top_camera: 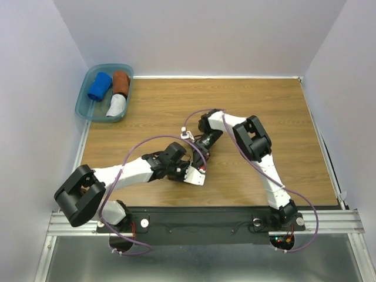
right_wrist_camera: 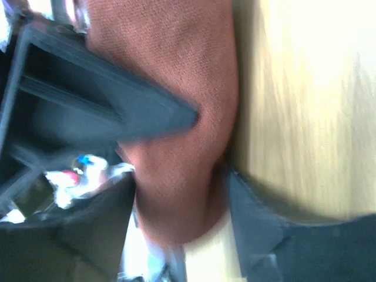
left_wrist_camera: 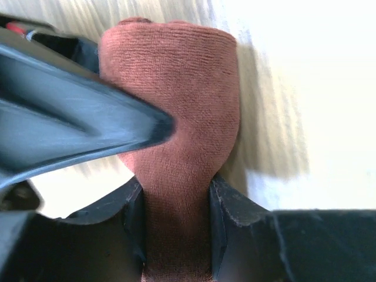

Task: Roll the towels
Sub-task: Place the rolled towel into the container

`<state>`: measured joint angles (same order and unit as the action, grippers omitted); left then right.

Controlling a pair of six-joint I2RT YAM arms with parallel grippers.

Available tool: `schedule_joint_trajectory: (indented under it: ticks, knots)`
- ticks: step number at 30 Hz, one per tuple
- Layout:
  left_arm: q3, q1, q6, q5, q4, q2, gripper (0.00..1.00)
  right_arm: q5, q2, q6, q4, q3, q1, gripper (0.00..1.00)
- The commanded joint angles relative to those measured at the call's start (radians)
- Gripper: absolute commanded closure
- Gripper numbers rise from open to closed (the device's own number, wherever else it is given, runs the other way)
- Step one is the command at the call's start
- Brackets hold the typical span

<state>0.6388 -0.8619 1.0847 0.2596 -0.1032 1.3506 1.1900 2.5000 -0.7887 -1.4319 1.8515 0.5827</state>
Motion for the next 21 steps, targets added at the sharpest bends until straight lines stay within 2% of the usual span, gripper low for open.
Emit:
schedule_joint_trajectory:
  ticks: [1,2,3,5,6,8,11,12,15,16,17,20,21]
  knots:
    - [0.091,0.058,-0.153,0.111,-0.281,-0.051,1.00,-0.286,-0.110,-0.003,0.057,0.055,-0.121,0.18]
    - [0.107,0.082,-0.176,0.124,-0.302,-0.056,1.00,-0.305,-0.127,0.003,0.059,0.064,-0.144,0.05]
    - [0.143,0.105,-0.193,0.136,-0.323,-0.064,1.00,-0.322,-0.142,0.017,0.068,0.083,-0.170,0.00]
    - [0.183,0.161,-0.242,0.170,-0.375,-0.071,1.00,-0.374,-0.173,0.057,0.071,0.121,-0.243,0.00]
    - [0.227,0.225,-0.259,0.181,-0.404,-0.071,1.00,-0.380,-0.184,0.075,0.071,0.155,-0.298,0.00]
    - [0.277,0.285,-0.295,0.205,-0.435,-0.061,1.00,-0.380,-0.204,0.091,0.068,0.179,-0.346,0.00]
    - [0.413,0.438,-0.336,0.233,-0.487,-0.015,1.00,-0.392,-0.254,0.103,0.068,0.193,-0.411,0.00]
    - [0.511,0.524,-0.359,0.250,-0.519,0.028,1.00,-0.391,-0.286,0.103,0.067,0.181,-0.432,0.00]
    - [0.734,0.664,-0.426,0.256,-0.552,0.134,1.00,-0.391,-0.335,0.097,0.068,0.144,-0.446,0.00]
    - [0.795,0.758,-0.439,0.263,-0.578,0.168,1.00,-0.389,-0.361,0.092,0.068,0.129,-0.449,0.00]
    - [0.923,0.803,-0.456,0.265,-0.585,0.236,1.00,-0.388,-0.377,0.091,0.070,0.105,-0.452,0.00]
    - [1.138,0.979,-0.542,0.242,-0.625,0.359,1.00,-0.372,-0.414,0.086,0.074,0.049,-0.455,0.00]
    - [1.288,1.013,-0.552,0.245,-0.642,0.448,1.00,-0.369,-0.420,0.088,0.077,0.035,-0.455,0.00]
